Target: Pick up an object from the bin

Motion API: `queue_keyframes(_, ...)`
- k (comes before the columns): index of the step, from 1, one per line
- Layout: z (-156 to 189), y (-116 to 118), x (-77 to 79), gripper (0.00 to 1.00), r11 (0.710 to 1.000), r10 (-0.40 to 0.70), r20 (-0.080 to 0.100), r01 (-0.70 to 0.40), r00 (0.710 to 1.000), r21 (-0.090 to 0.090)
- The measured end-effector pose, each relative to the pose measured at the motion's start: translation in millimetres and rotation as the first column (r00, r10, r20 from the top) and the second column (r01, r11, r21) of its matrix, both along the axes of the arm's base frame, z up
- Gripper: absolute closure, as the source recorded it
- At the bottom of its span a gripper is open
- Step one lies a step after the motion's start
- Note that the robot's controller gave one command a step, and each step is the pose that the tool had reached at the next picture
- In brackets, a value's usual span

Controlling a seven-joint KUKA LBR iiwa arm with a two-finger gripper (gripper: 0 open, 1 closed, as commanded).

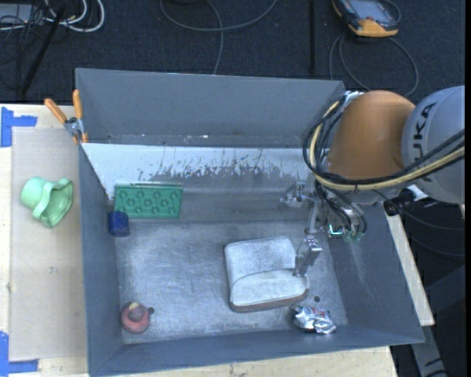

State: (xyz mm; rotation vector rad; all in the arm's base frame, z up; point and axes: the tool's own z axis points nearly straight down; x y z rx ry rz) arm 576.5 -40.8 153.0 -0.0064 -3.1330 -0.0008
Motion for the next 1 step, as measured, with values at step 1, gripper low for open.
queue_keyframes(1, -82.6, 30.0, 2.4, 0.00, 1.000, 0.015, 0.010, -0.015, 1.000, -0.001)
